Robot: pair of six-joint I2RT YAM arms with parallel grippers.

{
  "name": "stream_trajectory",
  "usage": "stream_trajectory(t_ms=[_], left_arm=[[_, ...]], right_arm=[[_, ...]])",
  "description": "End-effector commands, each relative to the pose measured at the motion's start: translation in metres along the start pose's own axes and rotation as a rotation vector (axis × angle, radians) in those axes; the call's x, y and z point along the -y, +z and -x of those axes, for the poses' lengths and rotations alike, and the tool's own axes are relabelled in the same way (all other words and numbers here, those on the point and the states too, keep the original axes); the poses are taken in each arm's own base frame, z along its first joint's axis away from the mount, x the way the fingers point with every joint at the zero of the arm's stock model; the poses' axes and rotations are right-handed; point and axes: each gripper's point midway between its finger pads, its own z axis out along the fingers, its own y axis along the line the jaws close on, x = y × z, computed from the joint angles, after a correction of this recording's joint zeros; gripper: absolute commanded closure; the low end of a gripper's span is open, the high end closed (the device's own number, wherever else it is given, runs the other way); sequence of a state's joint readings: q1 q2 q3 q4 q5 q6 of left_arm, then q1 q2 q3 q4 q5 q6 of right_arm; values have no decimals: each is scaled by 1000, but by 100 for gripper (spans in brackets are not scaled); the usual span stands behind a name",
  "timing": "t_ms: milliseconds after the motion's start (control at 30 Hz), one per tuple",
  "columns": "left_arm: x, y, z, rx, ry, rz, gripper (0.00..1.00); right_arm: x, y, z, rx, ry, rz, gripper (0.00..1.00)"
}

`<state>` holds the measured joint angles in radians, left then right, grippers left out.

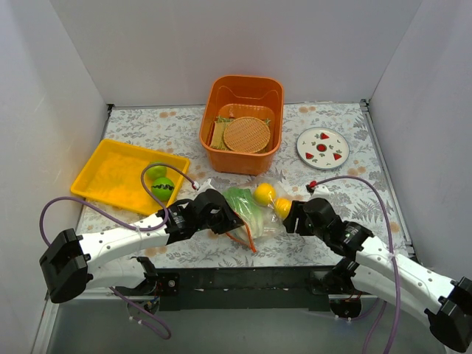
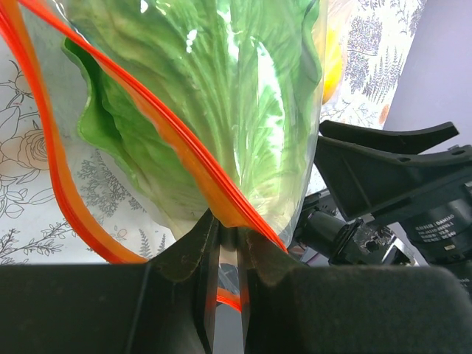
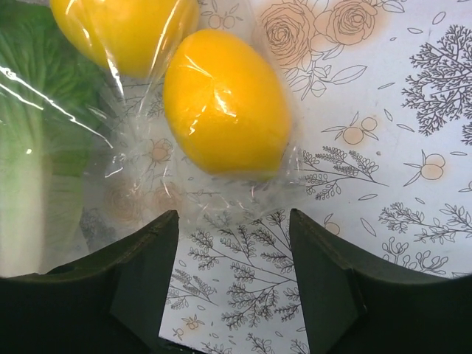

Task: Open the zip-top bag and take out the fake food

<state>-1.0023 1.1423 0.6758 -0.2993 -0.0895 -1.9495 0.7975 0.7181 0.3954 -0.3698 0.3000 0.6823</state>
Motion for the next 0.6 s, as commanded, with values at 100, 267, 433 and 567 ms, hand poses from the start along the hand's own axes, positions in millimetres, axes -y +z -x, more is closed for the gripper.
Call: stream_trajectory(t_ms=[100, 267, 433, 567], left_arm=[[11, -4, 3, 5, -10, -43, 93], [15, -7, 3, -2, -5, -51, 93], [13, -10, 1, -14, 0, -43, 92], [15, -18, 3, -13, 4, -48, 92]], right_arm=[[10, 17, -13, 23, 119, 14, 32], [20, 21, 8, 132, 147, -31, 44], [30, 21, 26, 208, 138, -86, 90], [42, 22, 27, 201, 113, -157, 99]])
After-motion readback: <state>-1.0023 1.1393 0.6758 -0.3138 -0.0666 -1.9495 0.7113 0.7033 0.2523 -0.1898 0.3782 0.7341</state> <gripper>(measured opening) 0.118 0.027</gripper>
